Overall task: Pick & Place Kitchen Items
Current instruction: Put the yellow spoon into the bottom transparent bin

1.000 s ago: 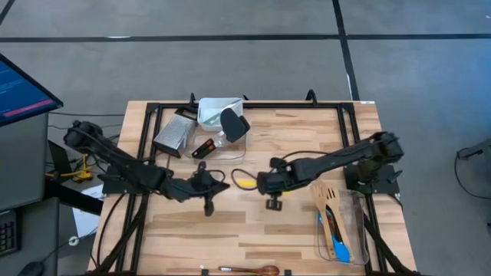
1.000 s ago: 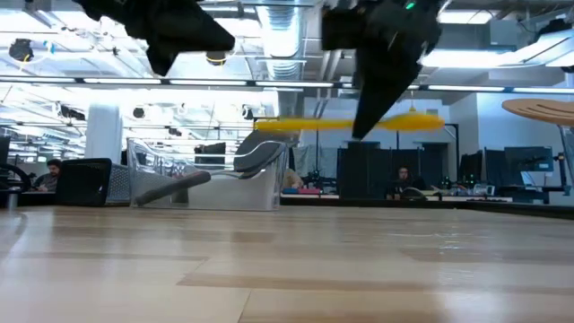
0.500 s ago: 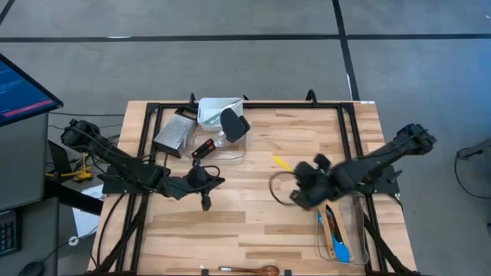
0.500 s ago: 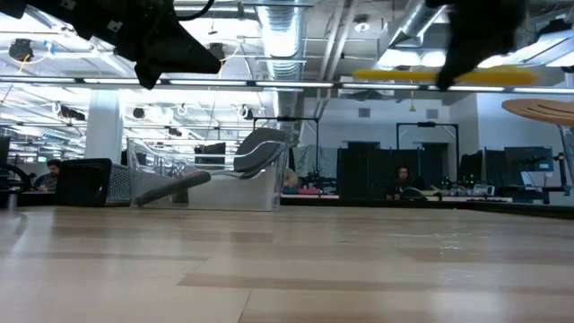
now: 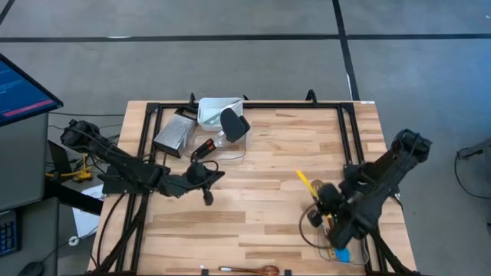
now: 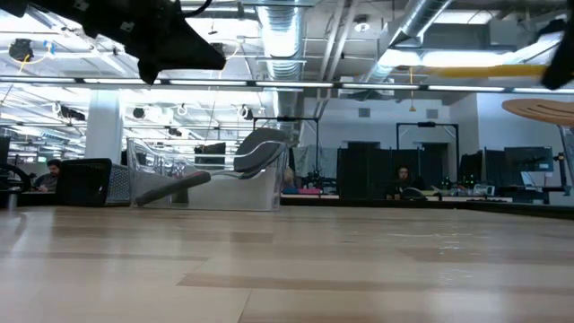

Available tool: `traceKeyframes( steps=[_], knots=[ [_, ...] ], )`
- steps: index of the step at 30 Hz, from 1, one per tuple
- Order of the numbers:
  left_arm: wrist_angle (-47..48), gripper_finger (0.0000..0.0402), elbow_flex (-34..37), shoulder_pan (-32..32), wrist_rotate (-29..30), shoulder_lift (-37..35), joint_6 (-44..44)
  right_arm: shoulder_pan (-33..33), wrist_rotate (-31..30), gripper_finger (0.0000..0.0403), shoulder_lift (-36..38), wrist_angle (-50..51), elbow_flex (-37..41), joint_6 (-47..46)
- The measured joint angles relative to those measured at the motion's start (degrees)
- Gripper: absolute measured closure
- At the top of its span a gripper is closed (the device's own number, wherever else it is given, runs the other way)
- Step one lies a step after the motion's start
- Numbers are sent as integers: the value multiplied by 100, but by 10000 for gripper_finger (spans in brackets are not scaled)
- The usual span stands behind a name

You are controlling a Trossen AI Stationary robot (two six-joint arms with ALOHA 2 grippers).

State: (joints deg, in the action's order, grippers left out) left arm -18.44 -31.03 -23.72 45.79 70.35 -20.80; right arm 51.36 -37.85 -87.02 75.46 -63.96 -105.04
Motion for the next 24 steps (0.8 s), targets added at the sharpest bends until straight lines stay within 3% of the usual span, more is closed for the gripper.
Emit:
traceKeyframes(
  steps=[8,15,24],
  knots=[
    [-870,400,-2,474,44,-2,286,907,66,374,-458,166,-147,-1246],
    [-942,400,-2,801,45,-2,293,1565,53,374,-904,536,-433,-1924],
    [-973,400,-2,1033,45,-2,295,2153,239,374,-1238,205,-435,-2303]
  ],
)
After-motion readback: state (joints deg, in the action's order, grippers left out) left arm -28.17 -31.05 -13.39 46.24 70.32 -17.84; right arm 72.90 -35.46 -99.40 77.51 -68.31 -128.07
